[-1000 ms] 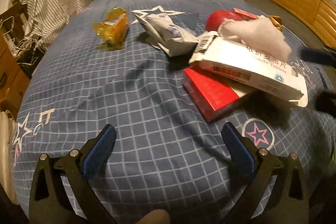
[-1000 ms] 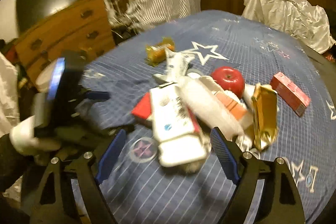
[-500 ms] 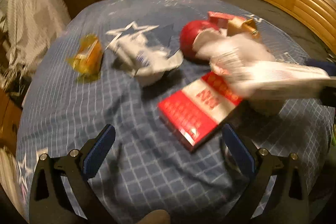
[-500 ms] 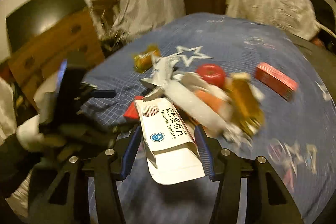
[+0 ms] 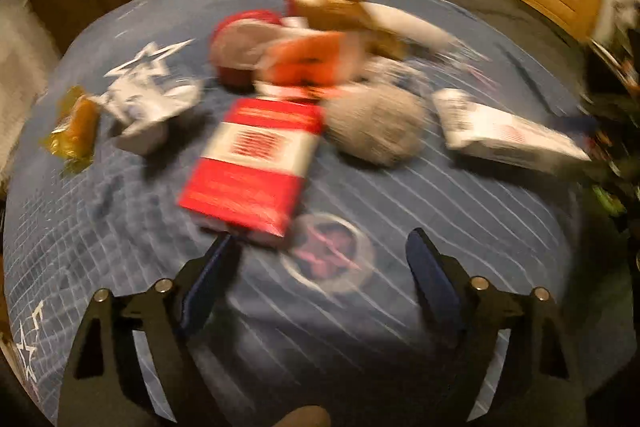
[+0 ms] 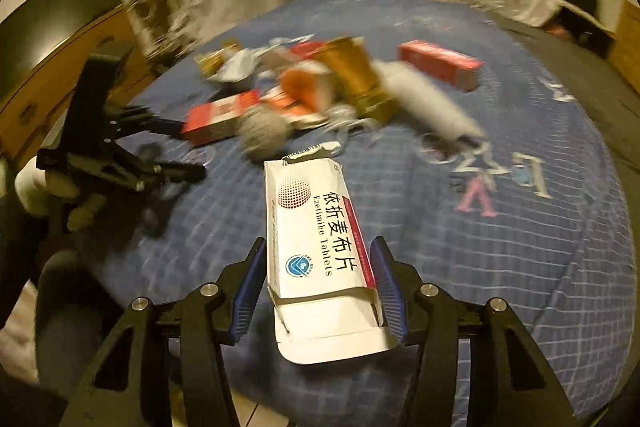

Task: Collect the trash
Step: 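Lift the red pack with left tool while right tool lifts the medicine box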

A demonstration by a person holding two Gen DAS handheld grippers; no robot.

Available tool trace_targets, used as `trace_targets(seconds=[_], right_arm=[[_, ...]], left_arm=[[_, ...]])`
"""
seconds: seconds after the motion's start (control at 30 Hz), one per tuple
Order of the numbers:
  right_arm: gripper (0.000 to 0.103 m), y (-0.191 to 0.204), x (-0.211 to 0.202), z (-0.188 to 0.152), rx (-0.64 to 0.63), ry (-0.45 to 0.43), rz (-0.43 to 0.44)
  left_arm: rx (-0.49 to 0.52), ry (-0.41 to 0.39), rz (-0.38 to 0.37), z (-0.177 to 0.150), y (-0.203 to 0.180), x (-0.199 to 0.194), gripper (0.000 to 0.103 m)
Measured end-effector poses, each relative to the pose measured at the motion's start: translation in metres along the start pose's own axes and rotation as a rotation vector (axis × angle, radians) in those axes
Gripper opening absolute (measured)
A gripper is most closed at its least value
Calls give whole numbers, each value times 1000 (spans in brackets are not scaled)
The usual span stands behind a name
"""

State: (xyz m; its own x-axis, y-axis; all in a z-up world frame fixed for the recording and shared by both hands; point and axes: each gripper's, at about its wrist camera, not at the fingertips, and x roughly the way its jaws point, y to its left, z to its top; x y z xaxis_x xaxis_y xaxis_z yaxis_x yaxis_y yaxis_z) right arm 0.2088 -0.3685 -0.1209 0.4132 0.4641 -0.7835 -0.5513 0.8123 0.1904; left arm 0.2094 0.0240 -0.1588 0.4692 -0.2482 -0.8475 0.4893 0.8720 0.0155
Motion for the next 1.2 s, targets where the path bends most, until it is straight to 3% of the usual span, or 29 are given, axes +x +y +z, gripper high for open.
trace_targets(seconds=[0.07,0.1,0.17,0.3,0.43,0.53,0.6,0.67,0.77,0.93,1.1,1.2], right_arm=[[64,-1,-5,4,-5,-4,-4],[73,-3,-10,6,-2,-10,-6],[80,-8,-13,13,17,-9,15],[81,-6,-1,20,21,24,22],[81,1,29,21,-21,95,11],[81,5,38,25,-59,112,-29],[81,6,44,26,-70,129,-42],[71,8,49,24,-82,144,-47],[59,10,55,21,-93,150,-64],[55,11,55,19,-77,125,-78],[52,13,39,11,-23,17,-103],[51,18,25,10,14,-67,-110]], left_arm=[[37,-26,48,-4,-1,-8,83],[30,-45,63,-3,6,-13,83],[-17,-72,89,-1,21,-23,83],[-160,-110,57,21,50,-28,87],[-82,-29,94,47,40,12,87],[-96,26,106,44,46,26,87],[-105,45,99,41,51,34,87],[-100,53,101,40,52,38,86],[-100,52,88,41,50,42,75],[-121,41,89,40,39,41,60],[-209,5,160,21,32,15,59],[-279,-56,194,7,28,-12,58]])
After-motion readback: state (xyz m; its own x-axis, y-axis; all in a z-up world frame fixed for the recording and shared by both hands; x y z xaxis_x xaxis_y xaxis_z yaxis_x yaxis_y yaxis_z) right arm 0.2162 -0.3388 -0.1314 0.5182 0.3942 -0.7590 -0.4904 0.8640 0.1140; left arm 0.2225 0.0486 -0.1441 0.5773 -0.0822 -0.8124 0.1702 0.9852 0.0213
